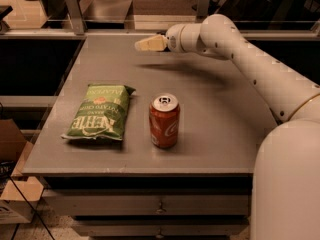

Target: Pick rxbar blueberry

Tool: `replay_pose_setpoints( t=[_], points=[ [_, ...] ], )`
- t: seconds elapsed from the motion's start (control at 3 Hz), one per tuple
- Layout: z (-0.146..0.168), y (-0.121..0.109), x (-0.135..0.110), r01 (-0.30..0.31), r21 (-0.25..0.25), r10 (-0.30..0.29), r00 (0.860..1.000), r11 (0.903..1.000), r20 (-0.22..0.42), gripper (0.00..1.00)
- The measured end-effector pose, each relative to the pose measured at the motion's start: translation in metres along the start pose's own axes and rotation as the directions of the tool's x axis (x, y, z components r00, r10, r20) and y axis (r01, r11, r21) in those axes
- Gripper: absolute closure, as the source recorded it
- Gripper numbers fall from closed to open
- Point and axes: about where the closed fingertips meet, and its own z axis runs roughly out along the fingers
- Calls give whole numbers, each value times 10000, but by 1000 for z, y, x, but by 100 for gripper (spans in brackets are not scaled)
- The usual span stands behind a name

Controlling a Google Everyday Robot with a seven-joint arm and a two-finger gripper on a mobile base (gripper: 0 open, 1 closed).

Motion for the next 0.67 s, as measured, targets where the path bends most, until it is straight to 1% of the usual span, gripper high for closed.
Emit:
replay_pose_setpoints(
  t=[0.33, 0.67],
  points=[
    [7, -12, 6, -335, 326, 341, 9993, 9989, -155, 0],
    [13, -21, 15, -624, 498, 641, 9974, 9968, -339, 0]
  ],
)
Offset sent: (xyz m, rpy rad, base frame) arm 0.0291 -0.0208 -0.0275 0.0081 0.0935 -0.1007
